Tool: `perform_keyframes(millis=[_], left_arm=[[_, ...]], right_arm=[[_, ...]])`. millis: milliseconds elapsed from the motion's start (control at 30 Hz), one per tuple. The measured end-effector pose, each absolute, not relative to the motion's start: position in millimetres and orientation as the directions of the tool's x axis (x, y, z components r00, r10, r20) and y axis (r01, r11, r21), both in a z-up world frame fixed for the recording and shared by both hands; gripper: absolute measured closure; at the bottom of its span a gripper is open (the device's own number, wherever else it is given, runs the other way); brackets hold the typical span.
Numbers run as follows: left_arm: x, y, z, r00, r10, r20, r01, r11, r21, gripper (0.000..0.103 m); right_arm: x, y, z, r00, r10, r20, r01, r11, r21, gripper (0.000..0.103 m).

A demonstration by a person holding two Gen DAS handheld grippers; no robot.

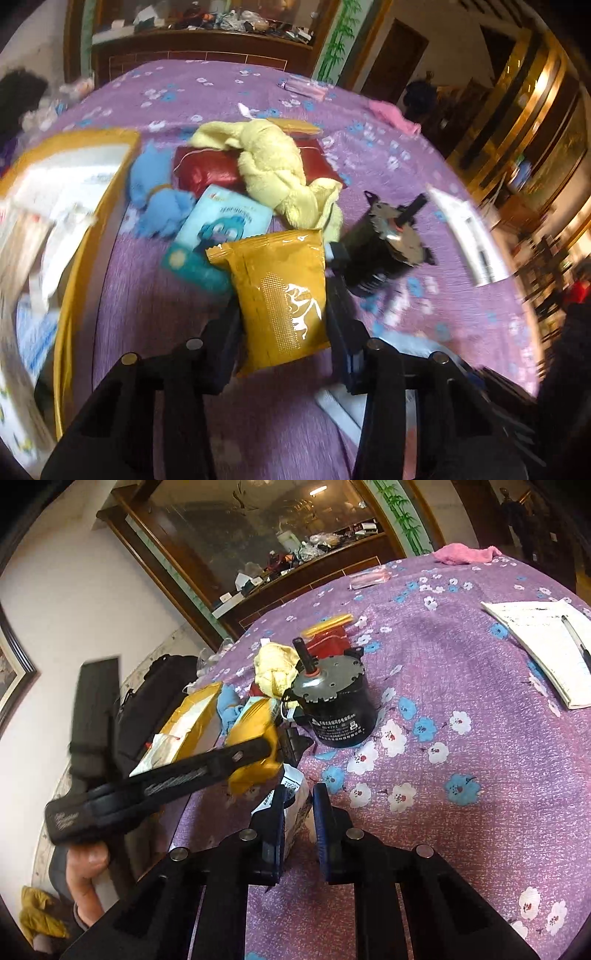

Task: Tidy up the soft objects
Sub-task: 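Grasp the yellow sachet with the left tool while the right grasps a white paper packet, then carry both packets into the box and open both tools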

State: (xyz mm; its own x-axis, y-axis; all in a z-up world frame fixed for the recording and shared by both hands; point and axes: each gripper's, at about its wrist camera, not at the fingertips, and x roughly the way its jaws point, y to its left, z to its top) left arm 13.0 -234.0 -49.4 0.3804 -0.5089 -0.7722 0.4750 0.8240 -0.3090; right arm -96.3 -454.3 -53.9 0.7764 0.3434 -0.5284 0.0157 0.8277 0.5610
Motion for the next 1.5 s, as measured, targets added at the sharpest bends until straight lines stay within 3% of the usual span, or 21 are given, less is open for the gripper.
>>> perform_keyframes(millis=[367, 800, 933, 1100, 1367, 1500], left_arm=[[-22.8, -158.4, -27.3, 0.386, -0.647, -0.657, 0.431, 0.757, -0.492, 0.061], [-15.0, -42.3, 27.6, 0.619, -0.537, -0.574, 0.315, 0.839, -0.444, 0.061], [11.0, -13.8, 21.6, 0.652, -0.464, -0.6, 0.237, 0.876, -0.421, 0.061], [48.3, -0.6, 1.3, 0.618, -0.463, -0.635, 0.219, 0.877, -0.427, 0.061], [106.4, -13.5, -32.3, 0.553, -0.407, -0.727, 0.187, 0.911, -0.368, 0.061], [118.0, -20.0, -41.6, 0.513, -0.42, -0.749, 0.212, 0.907, -0.363, 0.06]], right_arm=[[-111.0, -429.6, -41.1, 0.796, 0.318, -0.515, -0.045, 0.879, 0.474, 0.101], [-77.2, -371.0, 24.9, 0.785, 0.461, -0.414, -0.209, 0.826, 0.524, 0.101], [-44.2, -339.4, 40.7, 0.764, 0.499, -0.41, -0.262, 0.82, 0.509, 0.101], [15.0, -313.8, 40.8, 0.706, 0.558, -0.437, -0.263, 0.779, 0.57, 0.101], [85.2, -296.2, -5.1, 0.688, 0.503, -0.523, -0.165, 0.811, 0.562, 0.1], [91.9, -291.4, -7.4, 0.69, 0.505, -0.518, -0.182, 0.814, 0.551, 0.095]])
